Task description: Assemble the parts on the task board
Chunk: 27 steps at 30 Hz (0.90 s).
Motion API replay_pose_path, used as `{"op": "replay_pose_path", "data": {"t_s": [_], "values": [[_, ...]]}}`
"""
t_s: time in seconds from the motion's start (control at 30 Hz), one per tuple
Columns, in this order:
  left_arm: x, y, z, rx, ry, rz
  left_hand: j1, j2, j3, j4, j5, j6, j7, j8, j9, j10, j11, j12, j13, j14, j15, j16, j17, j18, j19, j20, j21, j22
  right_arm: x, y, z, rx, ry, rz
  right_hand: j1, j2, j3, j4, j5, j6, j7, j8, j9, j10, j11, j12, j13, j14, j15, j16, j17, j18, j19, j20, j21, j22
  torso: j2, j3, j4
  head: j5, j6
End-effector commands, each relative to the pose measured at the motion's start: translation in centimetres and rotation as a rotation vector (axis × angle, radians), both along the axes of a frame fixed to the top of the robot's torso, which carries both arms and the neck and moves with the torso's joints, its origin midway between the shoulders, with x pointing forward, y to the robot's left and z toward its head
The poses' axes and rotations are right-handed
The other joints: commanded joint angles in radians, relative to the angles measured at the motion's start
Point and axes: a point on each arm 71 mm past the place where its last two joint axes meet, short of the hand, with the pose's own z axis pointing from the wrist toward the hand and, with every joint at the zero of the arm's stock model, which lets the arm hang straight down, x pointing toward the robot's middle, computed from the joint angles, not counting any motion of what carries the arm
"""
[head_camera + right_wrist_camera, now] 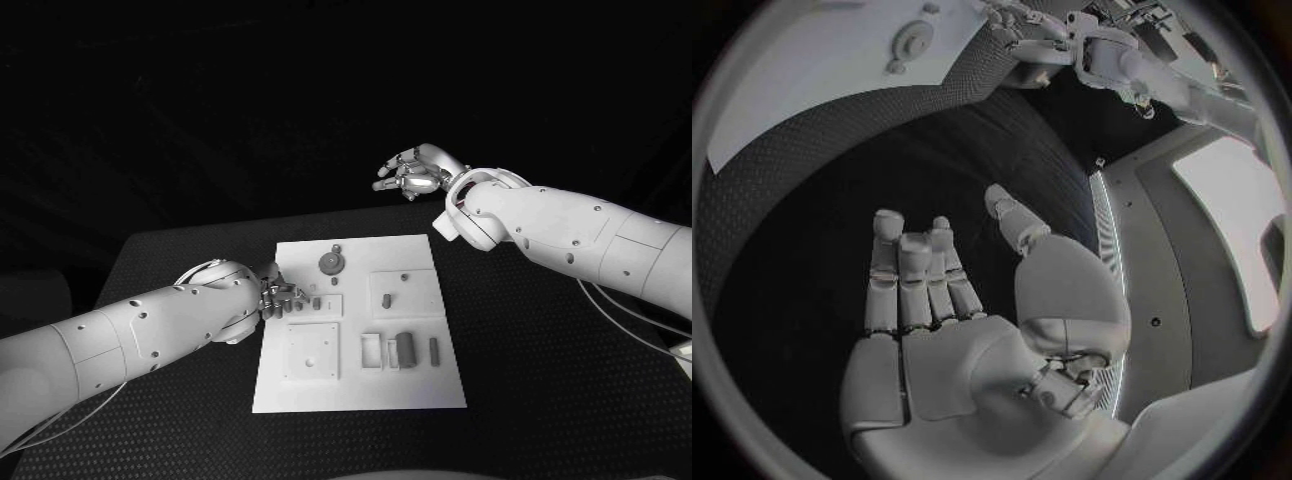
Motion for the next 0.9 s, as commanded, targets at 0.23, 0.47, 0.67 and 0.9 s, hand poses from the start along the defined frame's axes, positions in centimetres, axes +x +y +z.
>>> {"op": "replay_pose_path", "data": {"t_s": [0.23,0.47,0.67,0.9], "values": [[0.8,0.3,1.1,-0.143,-0.043,0.075,0.014,0.0,0.002,0.001,-0.005,-0.005,0.0,0.006,0.005,-0.012,0.001,0.004,0.0,-0.009,0.002,0.007,-0.005,-0.003,-0.01,0.002,-0.006,0.022,-0.1,0.1,0.0,0.0,0.004,0.013,-0.01,-0.002,-0.001,0.005,-0.002,-0.002,0.007,-0.003,-0.001,-0.005,0.0,0.006,-0.001,-0.005,0.001,0.002,-0.001,0.008,0.001,-0.004,-0.004,0.01,0.0,0.0004,0.0003,0.001,0.002],[1.1,0.0,2.3,-0.244,-0.05,0.077,0.045,0.018,-0.002,-0.029,-0.004,-0.059,0.025,-0.022,0.0,-0.066,0.025,-0.019,-0.011,-0.062,0.022,-0.012,-0.024,-0.011,-0.059,0.02,-0.03,0.018,-0.1,0.0,0.0,-0.001,0.004,0.011,-0.01,-0.002,-0.001,0.005,-0.002,-0.002,0.007,-0.003,-0.001,-0.005,0.0,0.006,-0.001,-0.005,0.001,0.002,-0.001,0.008,0.001,-0.004,-0.004,0.01,-0.001,0.0005,0.0005,0.001,0.006],[1.3,0.4,2.8,-0.244,-0.033,0.061,0.117,0.054,0.015,-0.073,-0.004,-0.066,0.031,-0.024,-0.002,-0.081,0.032,-0.021,-0.013,-0.077,0.031,-0.012,-0.032,-0.009,-0.072,0.03,-0.038,0.02,-0.1,-0.1,0.0,-0.001,0.004,0.01,-0.009,-0.002,0.0,0.005,-0.002,-0.002,0.007,-0.003,-0.001,-0.005,0.0,0.006,-0.001,-0.005,0.001,0.002,-0.002,0.008,0.001,-0.004,-0.004,0.01,0.0,0.0008,0.0004,0.0,0.008],[0.9,0.7,2.6,-0.198,0.009,0.027,0.163,0.086,0.007,-0.079,-0.004,-0.045,0.024,-0.015,-0.002,-0.072,0.028,-0.012,-0.013,-0.069,0.032,-0.001,-0.038,-0.008,-0.063,0.032,-0.035,0.022,-0.1,-0.2,0.0,-0.002,0.005,0.007,-0.009,-0.002,0.0,0.004,-0.002,-0.001,0.007,-0.002,-0.001,-0.006,0.0,0.007,-0.002,-0.005,0.001,0.002,-0.002,0.008,0.001,-0.004,-0.004,0.01,0.0,0.0004,0.001,-0.001,0.006]]}}
